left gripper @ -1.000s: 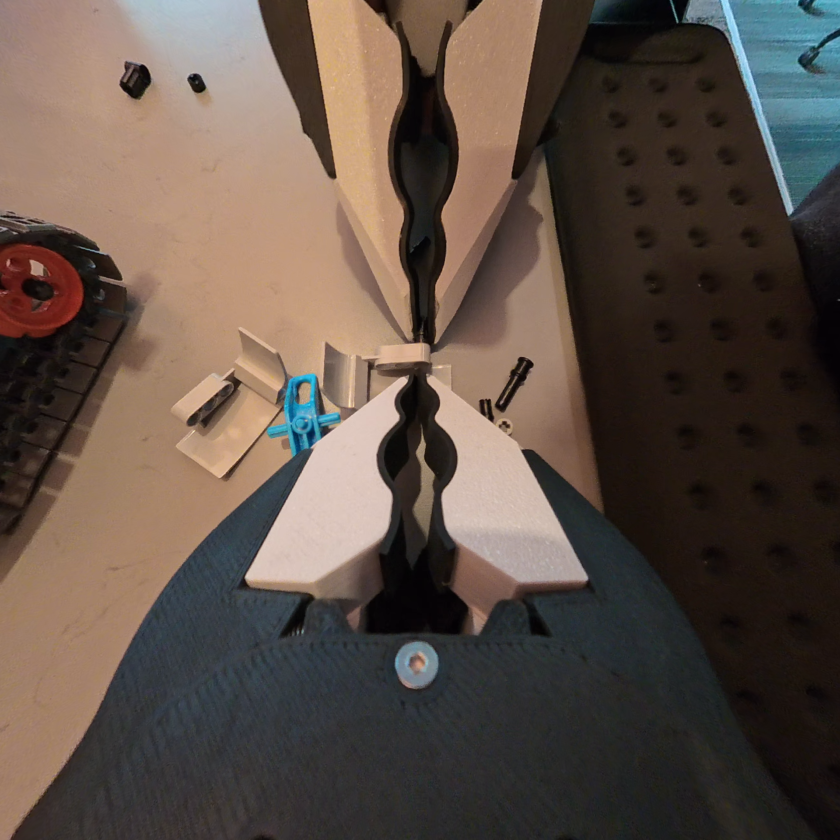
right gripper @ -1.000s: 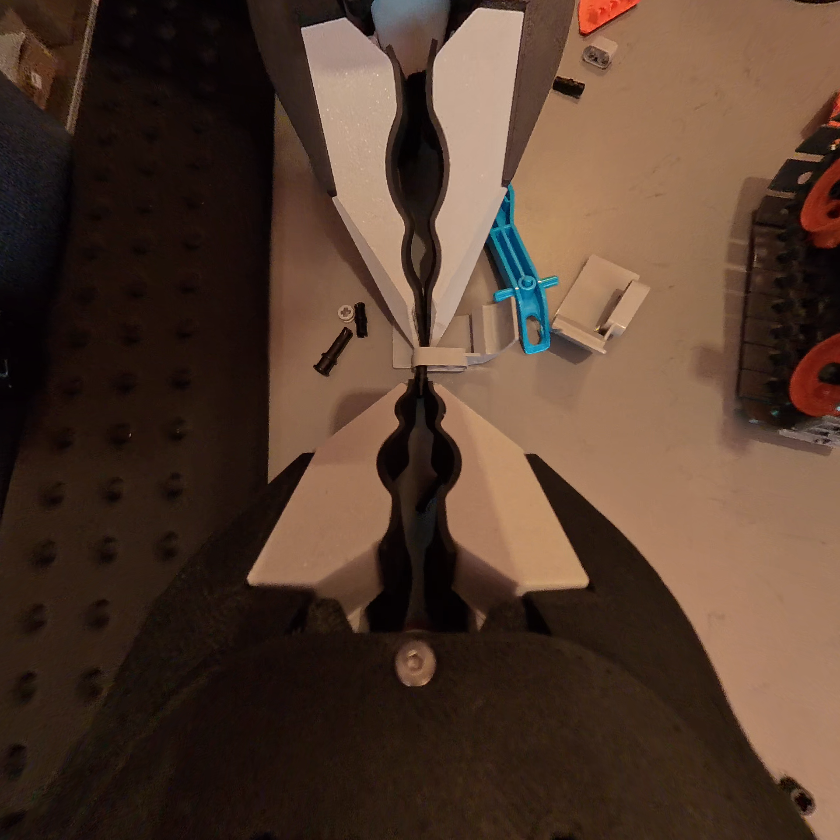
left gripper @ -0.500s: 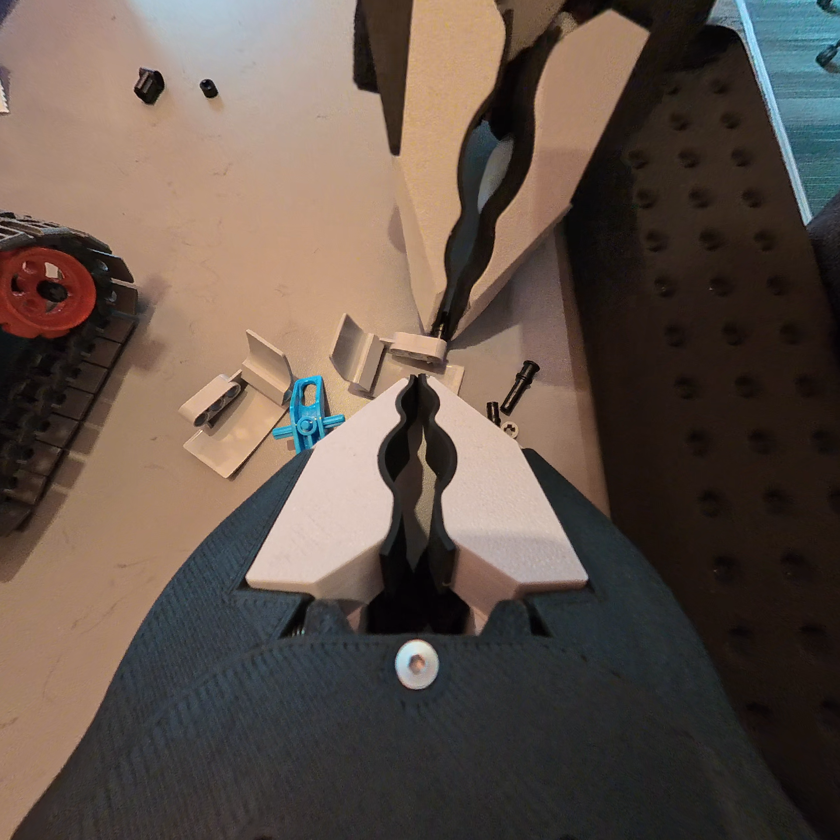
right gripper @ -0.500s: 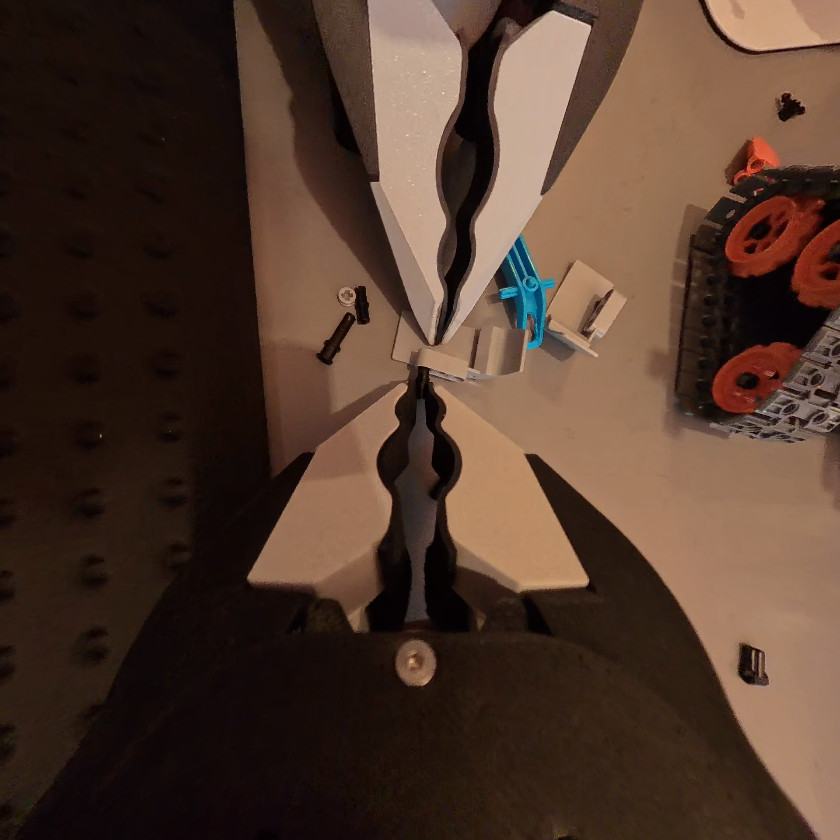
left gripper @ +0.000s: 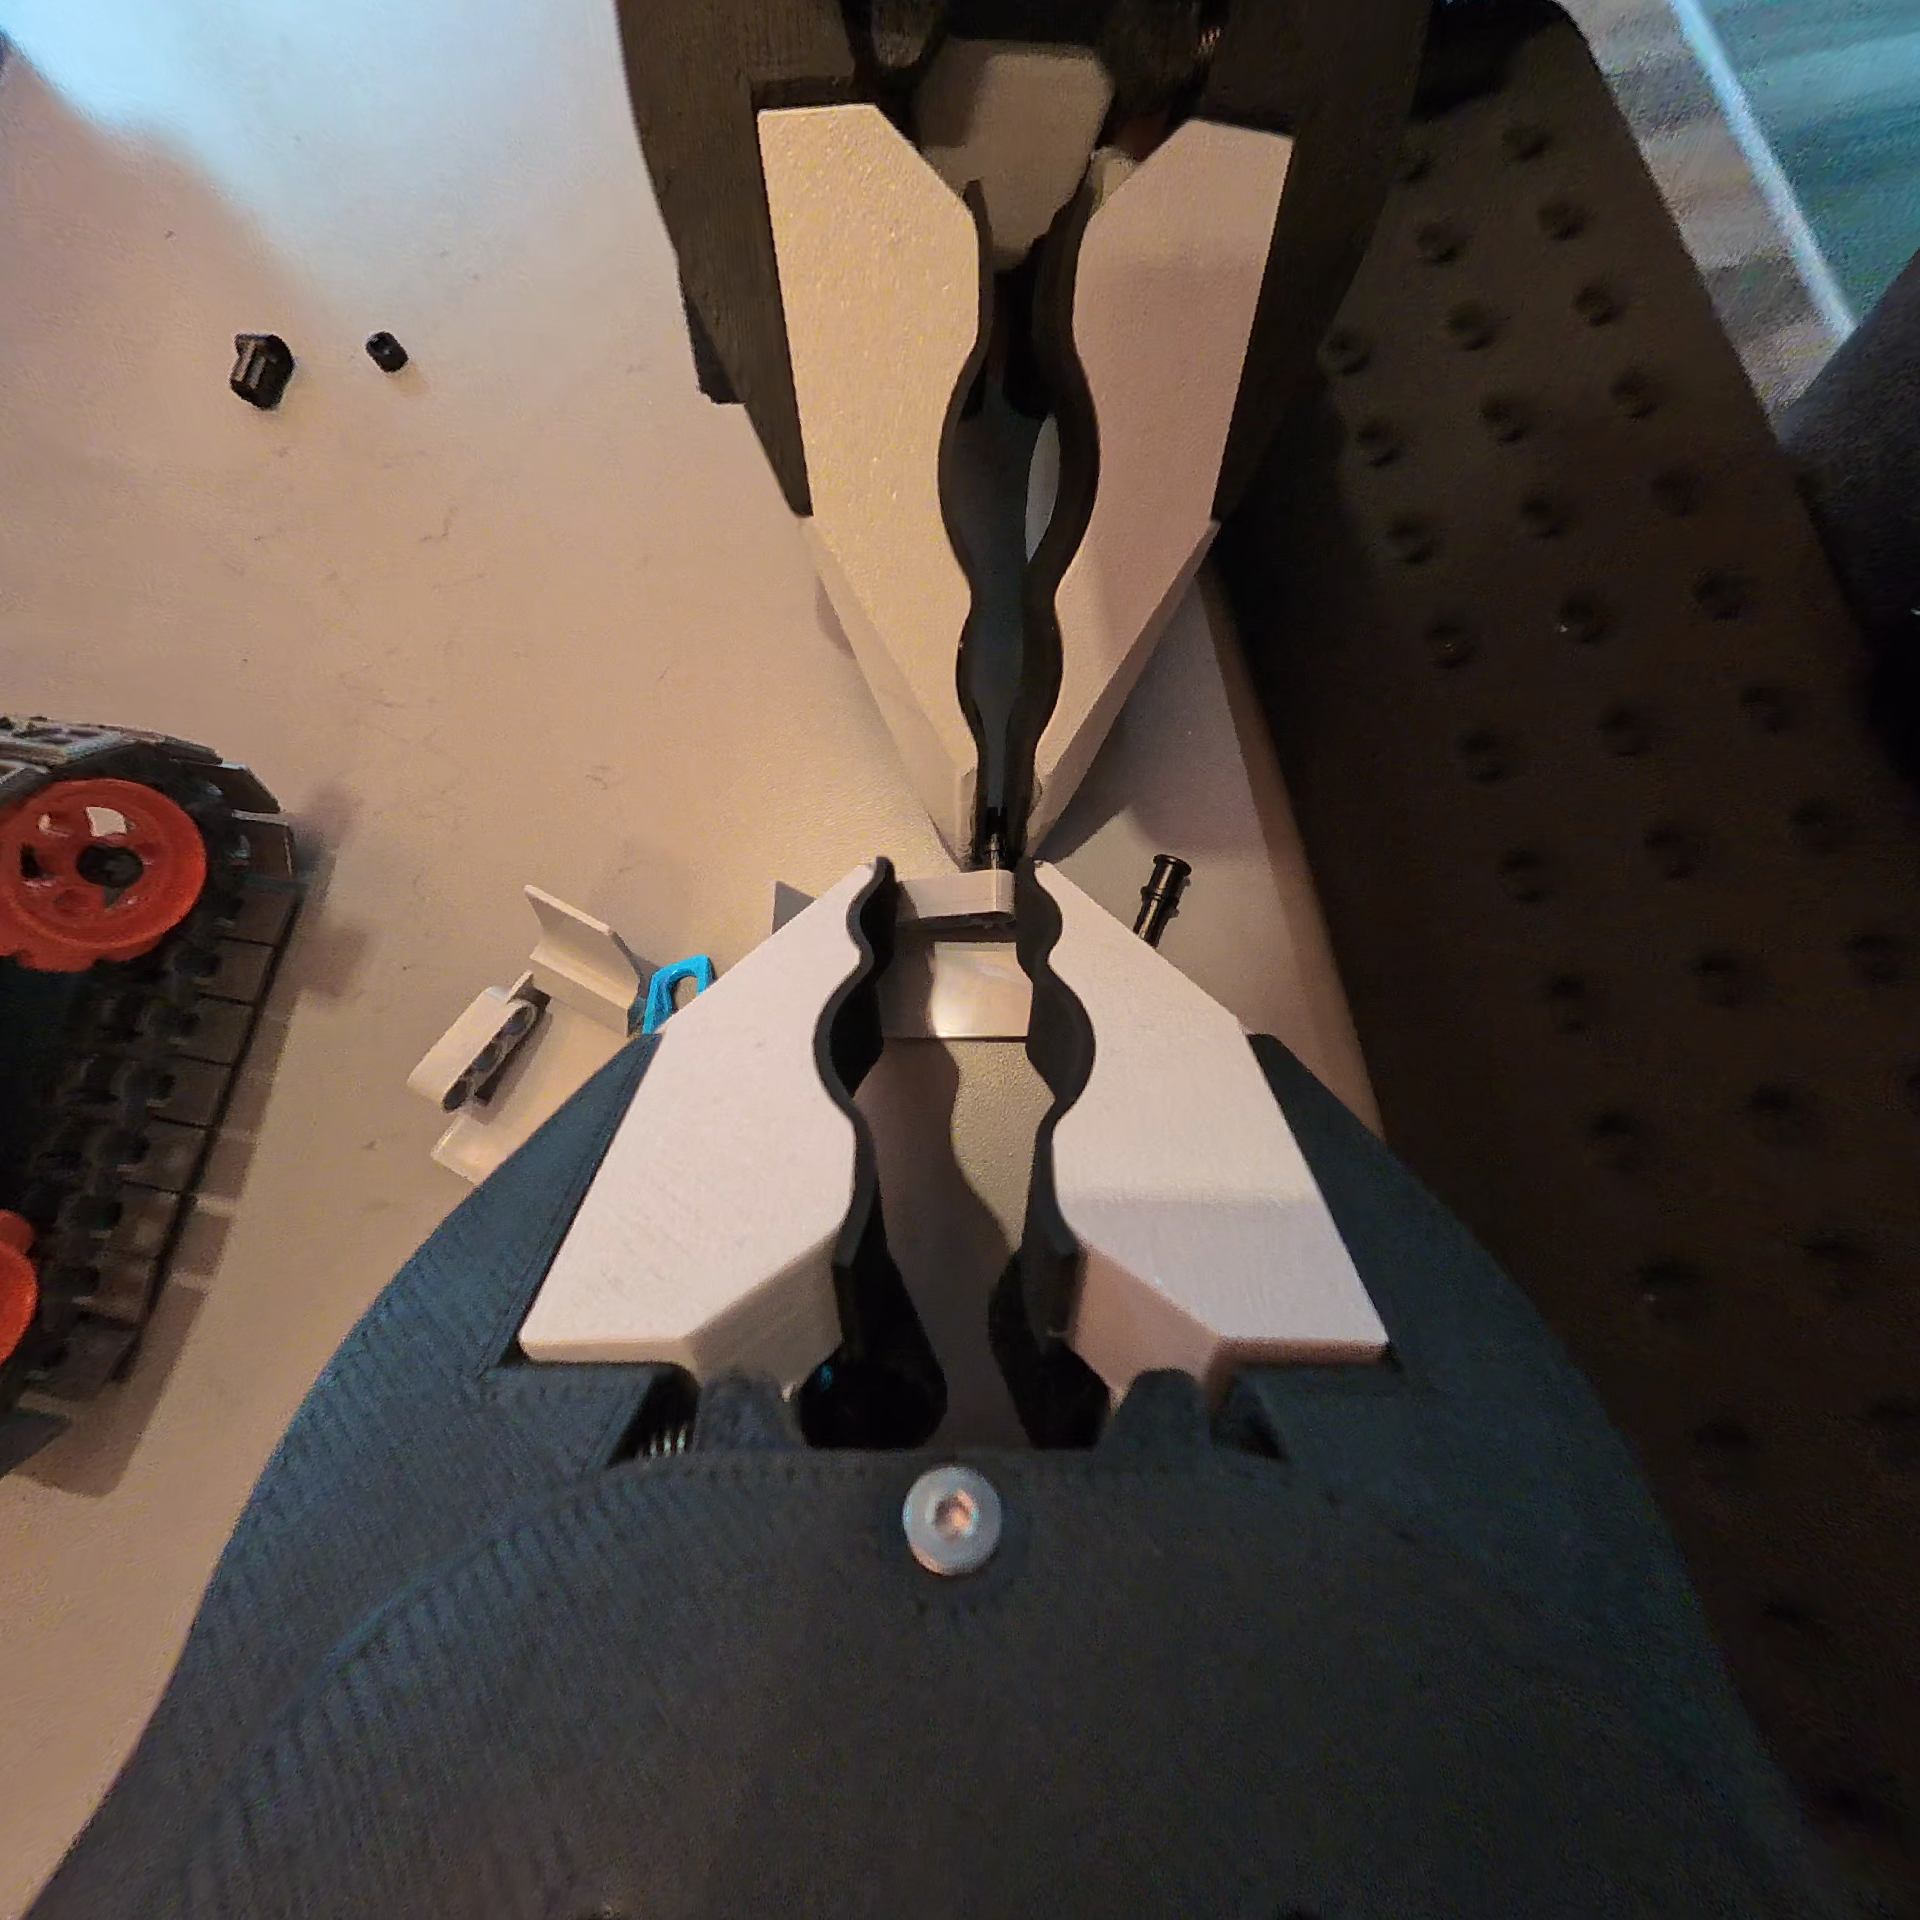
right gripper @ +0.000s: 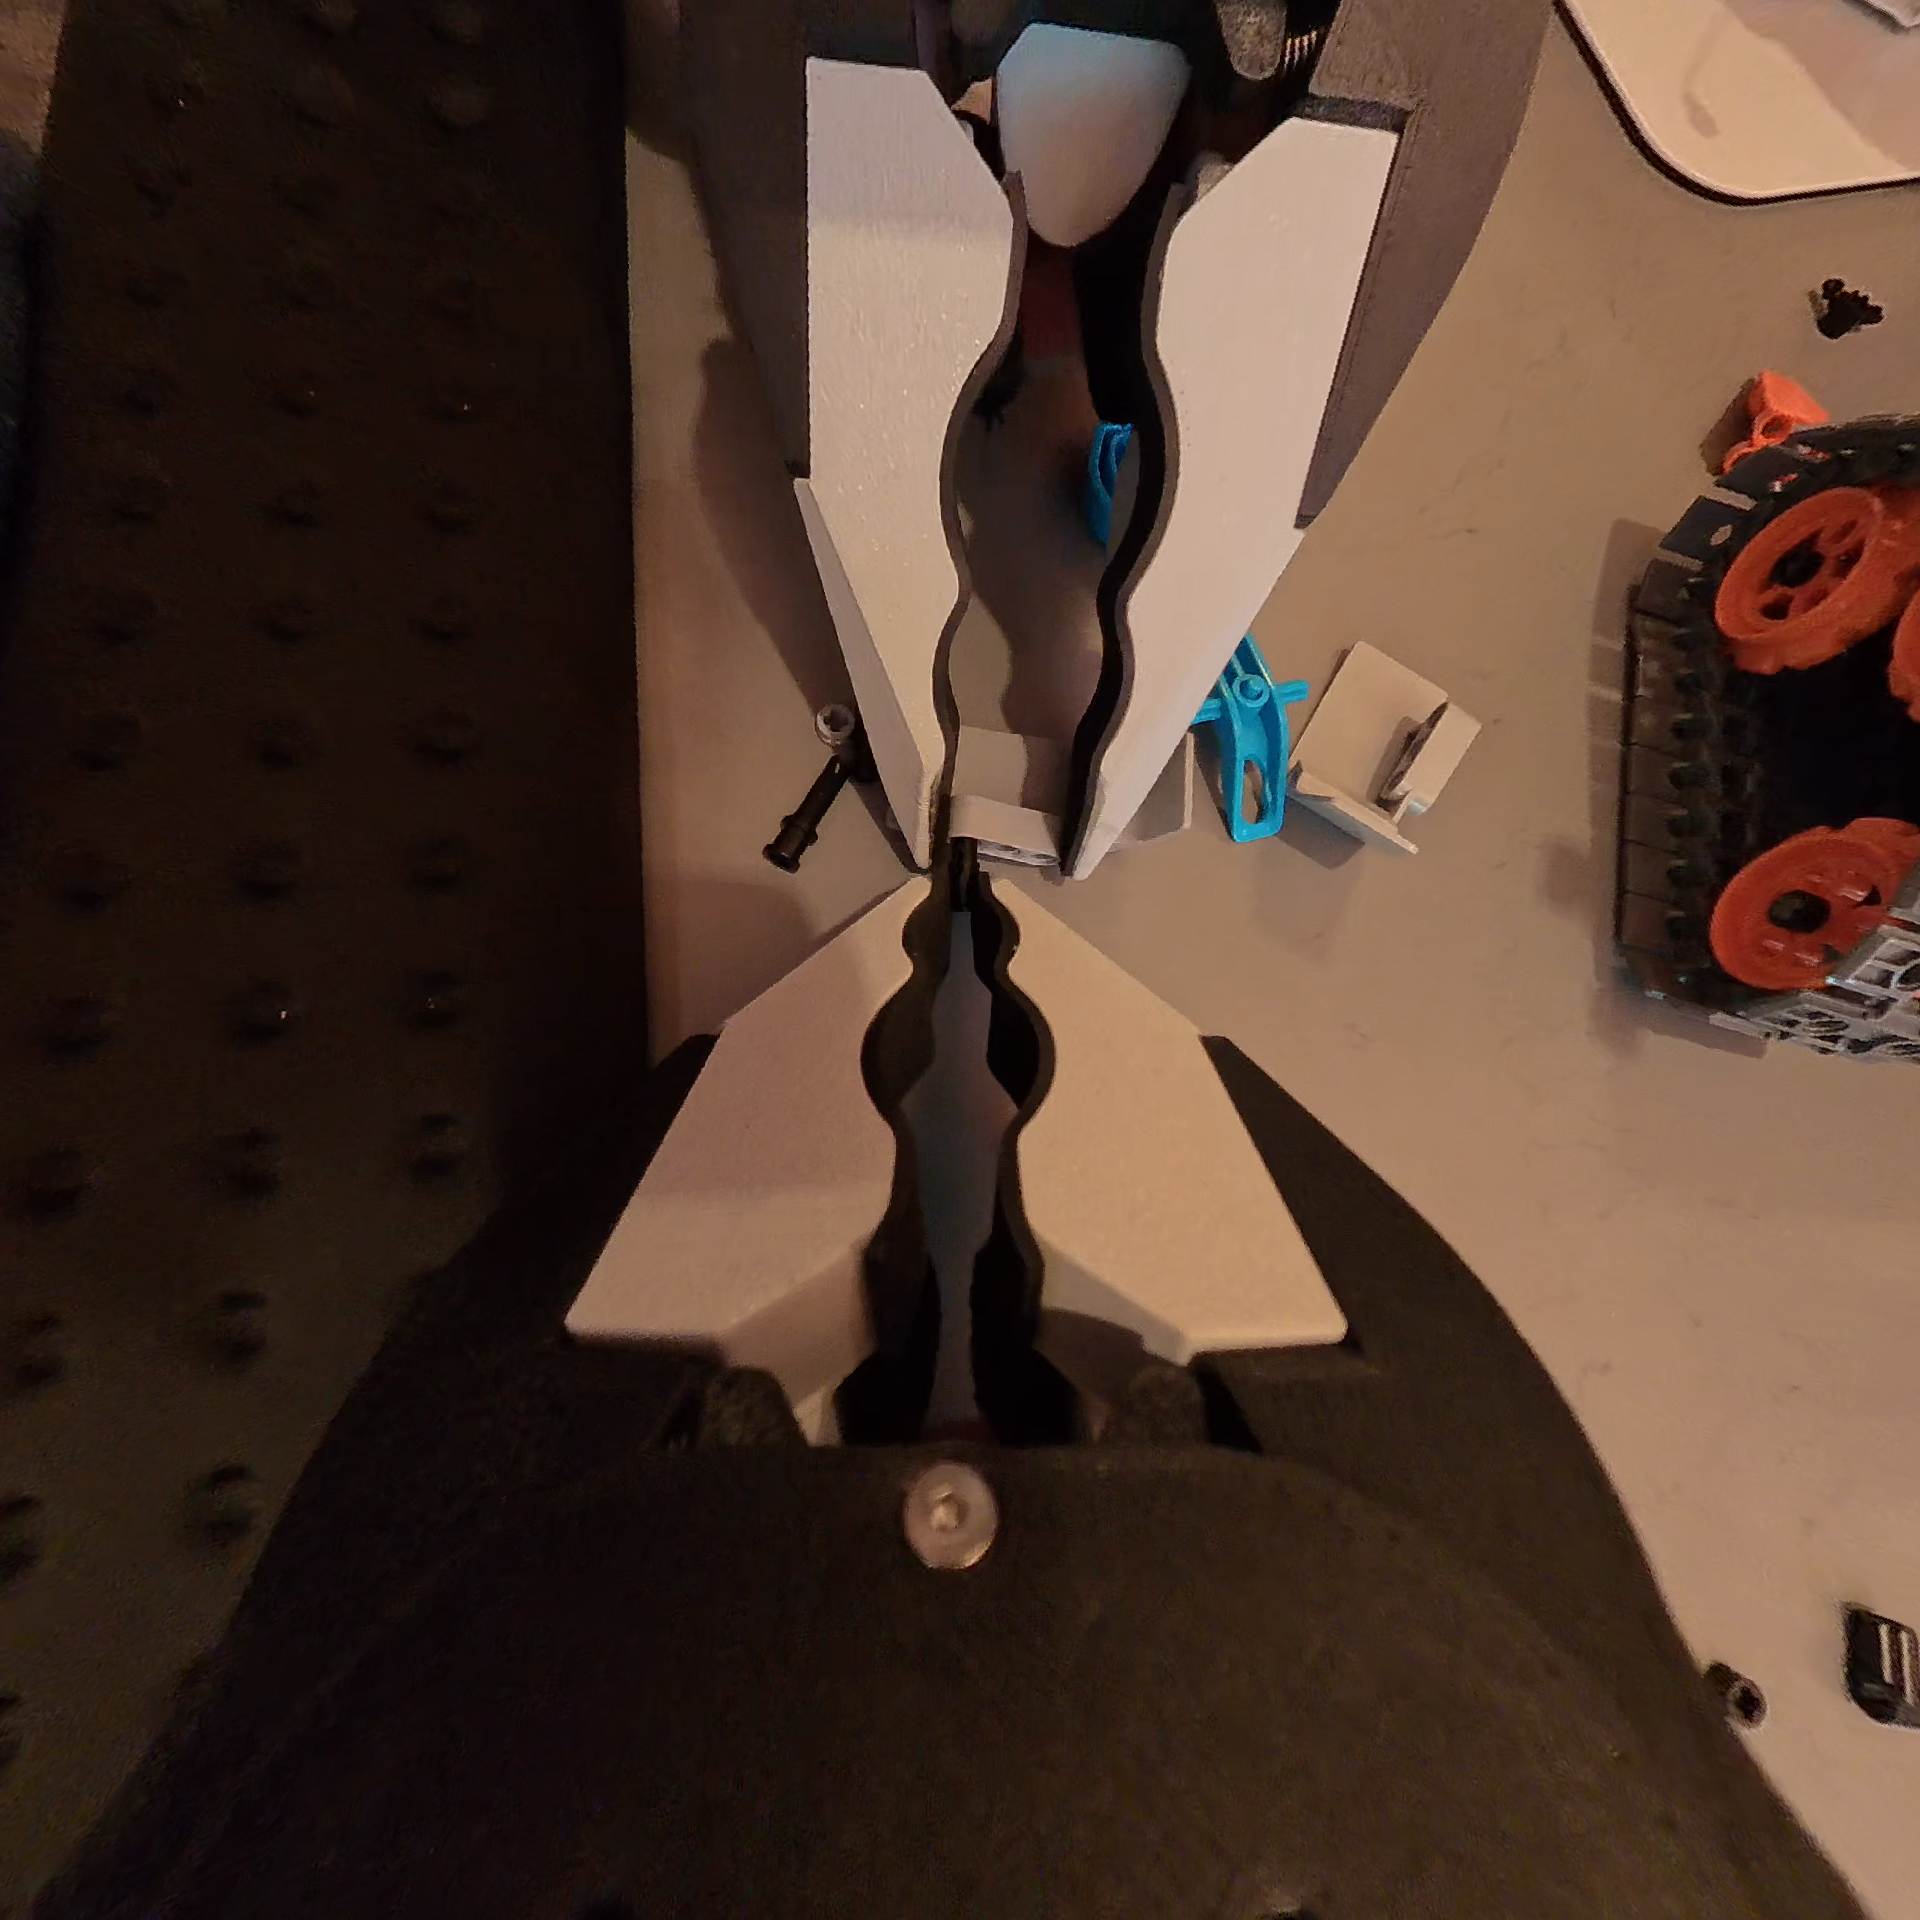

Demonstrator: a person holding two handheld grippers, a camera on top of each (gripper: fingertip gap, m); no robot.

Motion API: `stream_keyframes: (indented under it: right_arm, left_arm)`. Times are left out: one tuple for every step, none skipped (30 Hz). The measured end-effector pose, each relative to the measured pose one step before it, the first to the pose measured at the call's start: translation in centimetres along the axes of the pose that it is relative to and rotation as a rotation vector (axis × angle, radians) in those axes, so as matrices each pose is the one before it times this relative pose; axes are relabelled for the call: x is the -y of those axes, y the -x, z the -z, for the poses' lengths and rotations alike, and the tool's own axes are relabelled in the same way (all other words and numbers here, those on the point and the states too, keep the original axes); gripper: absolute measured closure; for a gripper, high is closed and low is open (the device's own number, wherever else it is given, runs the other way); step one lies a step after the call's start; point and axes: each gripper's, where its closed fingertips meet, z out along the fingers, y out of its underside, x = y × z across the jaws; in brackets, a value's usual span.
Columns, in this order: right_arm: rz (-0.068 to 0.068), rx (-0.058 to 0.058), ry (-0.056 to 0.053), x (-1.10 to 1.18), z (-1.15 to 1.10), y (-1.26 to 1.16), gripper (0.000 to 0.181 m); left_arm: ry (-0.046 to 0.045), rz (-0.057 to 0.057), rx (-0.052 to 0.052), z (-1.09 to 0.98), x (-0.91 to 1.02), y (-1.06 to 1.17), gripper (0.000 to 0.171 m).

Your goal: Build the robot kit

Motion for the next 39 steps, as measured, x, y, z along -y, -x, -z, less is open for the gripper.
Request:
stream_keyframes:
  right_arm:
    - [-0.0066, 0.0000, -0.0075, 0.008, 0.011, -0.002, 0.180]
    - [-0.0068, -0.0011, -0.0062, 0.011, 0.016, -0.005, 0.180]
    - [-0.0058, -0.0029, -0.0023, -0.023, 0.054, -0.018, 0.180]
    - [-0.0049, -0.0055, -0.0002, -0.005, 0.058, -0.006, 0.180]
    - [0.0003, -0.0098, 0.0018, 0.008, -0.008, 0.022, 0.180]
    - [0.0105, -0.0176, 0.0068, 0.003, 0.036, -0.012, 0.180]
    - [0.0128, -0.0186, 0.0059, 0.031, 0.060, -0.008, 0.180]
    - [0.0193, -0.0210, 0.0034, -0.030, -0.022, 0.012, 0.180]
    - [0.0207, -0.0153, 0.0118, -0.131, 0.014, 0.050, 0.180]
    - [0.0106, -0.0005, 0.0164, -0.357, 0.308, 0.003, 0.180]
    - [-0.0275, 0.0036, -0.0059, -0.368, 0.494, -0.286, 0.180]
    - [-0.0201, -0.0035, -0.0162, -0.161, 0.530, -0.387, 0.180]
    - [-0.0008, 0.0035, -0.0021, 0.096, 0.419, -0.096, 0.180]
    - [0.0103, -0.0023, 0.0187, 0.100, 0.194, -0.071, 0.180]
    - [-0.0033, 0.0010, 0.0185, -0.024, -0.124, -0.073, 0.180]
    - [-0.0149, 0.0045, 0.0006, -0.030, -0.388, -0.032, 0.180]
    - [-0.0161, 0.0092, -0.0016, -0.085, -0.474, 0.079, 0.180]
    - [-0.0069, -0.0023, 0.0008, -0.010, -0.339, -0.044, 0.180]
    - [-0.0051, -0.0025, -0.0014, 0.158, -0.152, -0.080, 0.180]
    - [-0.0140, 0.0136, -0.0118, 0.324, -0.036, 0.045, 0.180]
    - [-0.0138, 0.0110, -0.0118, 0.276, 0.003, -0.059, 0.180]
    - [-0.0038, 0.0023, 0.0051, -0.048, -0.001, -0.169, 0.180]
    - [-0.0045, 0.0022, 0.0032, -0.062, 0.006, -0.123, 0.180]
    - [-0.0145, 0.0148, -0.0028, 0.030, -0.015, 0.086, 0.180]
    - [-0.0048, 0.0115, 0.0029, -0.046, -0.040, 0.127, 0.180]
    - [0.0102, 0.0006, 0.0106, -0.137, -0.024, 0.036, 0.180]
    - [0.0025, 0.0058, 0.0067, -0.073, 0.002, 0.088, 0.180]
    - [-0.0042, 0.0106, 0.0038, -0.093, -0.027, 0.103, 0.180]
    - [0.0013, 0.0065, 0.0067, -0.146, -0.069, 0.083, 0.180]
    - [-0.0015, 0.0023, 0.0002, -0.074, -0.059, 0.007, 0.180]
    - [-0.0083, 0.0068, -0.0056, 0.056, -0.041, 0.048, 0.180]
    - [-0.0006, 0.0011, -0.0019, 0.035, -0.077, 0.025, 0.180]
    - [0.0009, -0.0012, 0.0037, 0.025, -0.045, 0.013, 0.180]
    - [0.0020, -0.0037, 0.0044, 0.035, -0.017, -0.021, 0.180]
    - [0.0010, -0.0013, 0.0021, 0.026, -0.036, 0.005, 0.180]
    - [-0.0003, -0.0009, -0.0012, 0.031, -0.021, -0.005, 0.180]
    - [-0.0064, 0.0025, -0.0002, -0.005, 0.001, 0.026, 0.180]
    - [-0.0026, 0.0012, -0.0001, -0.003, 0.001, 0.014, 0.180]
    - [-0.0037, 0.0039, -0.0032, 0.022, -0.018, 0.035, 0.180]
  left_arm:
    - [-0.01532, 0.0127, -0.0097, 0.009, -0.014, -0.001, 0.150]
    - [-0.01289, 0.0039, -0.0051, 0.019, 0.002, 0.004, 0.150]
    - [-0.00940, 0.0003, 0.0010, -0.016, 0.018, 0.013, 0.150]
    - [0.00125, -0.0038, 0.0030, -0.010, 0.005, -0.007, 0.150]
    - [-0.00289, -0.0035, -0.0002, 0.006, -0.021, -0.025, 0.150]
    - [-0.00285, 0.0029, -0.0013, 0.017, 0.016, 0.014, 0.150]
    - [-0.00030, -0.0019, 0.0014, 0.007, -0.001, -0.010, 0.150]
    - [-0.00066, -0.0028, 0.0021, -0.005, -0.013, -0.017, 0.150]
    - [0.00107, -0.0064, 0.0044, -0.010, -0.016, -0.026, 0.150]
    - [0.00007, 0.0059, 0.0072, 0.106, -0.087, 0.108, 0.150]
    - [-0.00105, 0.0147, 0.0105, 0.165, -0.118, 0.261, 0.151]
    - [-0.00014, -0.0022, 0.0004, -0.011, 0.012, 0.004, 0.151]
    - [0.00118, -0.0129, -0.0001, -0.139, 0.090, -0.077, 0.151]
    - [-0.00046, -0.0071, -0.0045, -0.083, 0.086, -0.100, 0.151]
    - [-0.00034, 0.0046, -0.0127, 0.013, 0.039, -0.132, 0.151]
    - [-0.00089, 0.0056, -0.0006, 0.038, 0.022, 0.020, 0.151]
    - [-0.00460, 0.0004, 0.0024, 0.056, 0.042, -0.018, 0.151]
    - [-0.00833, -0.0044, -0.0103, 0.069, 0.125, -0.295, 0.151]
    - [-0.01339, 0.0072, -0.0109, 0.093, 0.245, -0.282, 0.150]
    - [-0.00052, 0.0079, -0.0003, 0.068, 0.065, -0.071, 0.145]
    - [0.00912, -0.0073, 0.0051, 0.123, -0.092, 0.006, 0.143]
    - [-0.00083, -0.0035, 0.0168, 0.235, 0.073, 0.212, 0.141]
    - [-0.00832, 0.0098, -0.0031, 0.287, 0.197, -0.043, 0.141]
    - [-0.00485, 0.0079, -0.0095, 0.212, 0.124, -0.193, 0.142]
    - [0.00673, -0.0068, 0.0157, 0.087, -0.089, 0.076, 0.142]
    - [0.01319, -0.0096, 0.0065, 0.000, -0.191, -0.086, 0.143]
    - [0.00810, -0.0003, -0.0109, -0.044, -0.119, -0.292, 0.146]
    - [0.00294, 0.0013, -0.0042, -0.074, -0.097, -0.169, 0.146]
    - [0.01304, -0.0008, 0.0030, -0.079, -0.279, -0.008, 0.146]
    - [0.01559, -0.0064, 0.0025, -0.082, -0.334, 0.022, 0.149]
    - [0.00953, -0.0016, -0.0004, -0.095, -0.244, 0.035, 0.151]
    - [-0.00338, 0.0077, -0.0093, -0.081, -0.033, -0.049, 0.154]
    - [-0.00236, 0.0078, -0.0173, -0.089, -0.054, -0.191, 0.159]
    - [-0.00268, 0.0068, -0.0074, -0.086, -0.026, -0.050, 0.162]
    - [-0.00062, 0.0007, 0.0003, -0.031, -0.009, 0.052, 0.164]
    - [0.00405, -0.0069, 0.0031, -0.023, -0.061, 0.038, 0.171]
    - [0.00057, -0.0043, -0.0008, -0.048, 0.002, -0.032, 0.171]
    - [0.00287, 0.0092, -0.0054, -0.106, -0.075, -0.044, 0.171]
    - [-0.00711, 0.0039, -0.0009, -0.022, 0.044, -0.014, 0.171]
